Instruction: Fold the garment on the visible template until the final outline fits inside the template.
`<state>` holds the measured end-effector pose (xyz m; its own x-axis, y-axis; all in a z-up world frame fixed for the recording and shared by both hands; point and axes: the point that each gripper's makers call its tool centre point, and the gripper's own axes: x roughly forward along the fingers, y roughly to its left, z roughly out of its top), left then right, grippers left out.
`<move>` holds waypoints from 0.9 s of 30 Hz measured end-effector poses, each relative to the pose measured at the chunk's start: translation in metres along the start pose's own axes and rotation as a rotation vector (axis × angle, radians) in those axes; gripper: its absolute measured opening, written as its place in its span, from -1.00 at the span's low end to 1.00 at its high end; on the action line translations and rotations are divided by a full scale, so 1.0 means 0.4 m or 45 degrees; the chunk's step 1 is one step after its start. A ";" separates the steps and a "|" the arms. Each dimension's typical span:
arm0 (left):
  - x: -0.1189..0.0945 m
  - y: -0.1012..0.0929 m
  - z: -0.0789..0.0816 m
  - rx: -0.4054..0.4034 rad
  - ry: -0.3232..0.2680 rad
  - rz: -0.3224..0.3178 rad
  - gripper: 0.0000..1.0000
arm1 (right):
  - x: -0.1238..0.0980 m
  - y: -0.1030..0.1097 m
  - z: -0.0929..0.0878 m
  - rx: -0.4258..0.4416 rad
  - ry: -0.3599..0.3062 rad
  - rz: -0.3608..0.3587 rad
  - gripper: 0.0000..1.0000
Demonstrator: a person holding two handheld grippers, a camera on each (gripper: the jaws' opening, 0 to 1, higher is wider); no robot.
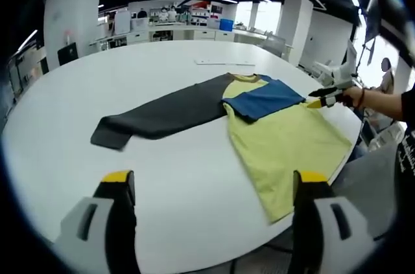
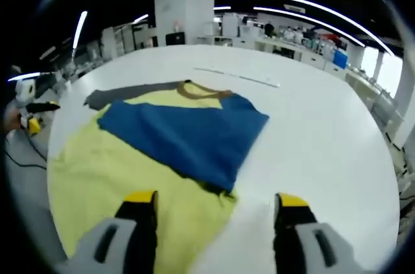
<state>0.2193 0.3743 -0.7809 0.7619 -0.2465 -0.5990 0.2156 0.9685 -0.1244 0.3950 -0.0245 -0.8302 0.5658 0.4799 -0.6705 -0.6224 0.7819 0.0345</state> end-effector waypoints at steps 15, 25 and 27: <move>0.023 0.204 0.027 -0.105 -0.046 0.251 0.76 | -0.113 0.048 0.048 0.132 -0.170 0.050 1.00; 0.069 0.363 0.023 -0.303 -0.133 0.515 0.25 | -0.186 0.038 0.050 0.131 -0.219 -0.032 0.92; 0.080 0.387 0.013 -0.363 -0.137 0.541 0.06 | -0.199 0.033 0.049 0.144 -0.228 -0.044 0.89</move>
<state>0.2802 0.5162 -0.8154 0.8075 0.1825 -0.5609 -0.2895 0.9511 -0.1073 0.3523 -0.0444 -0.7618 0.6788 0.5073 -0.5309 -0.5422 0.8339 0.1036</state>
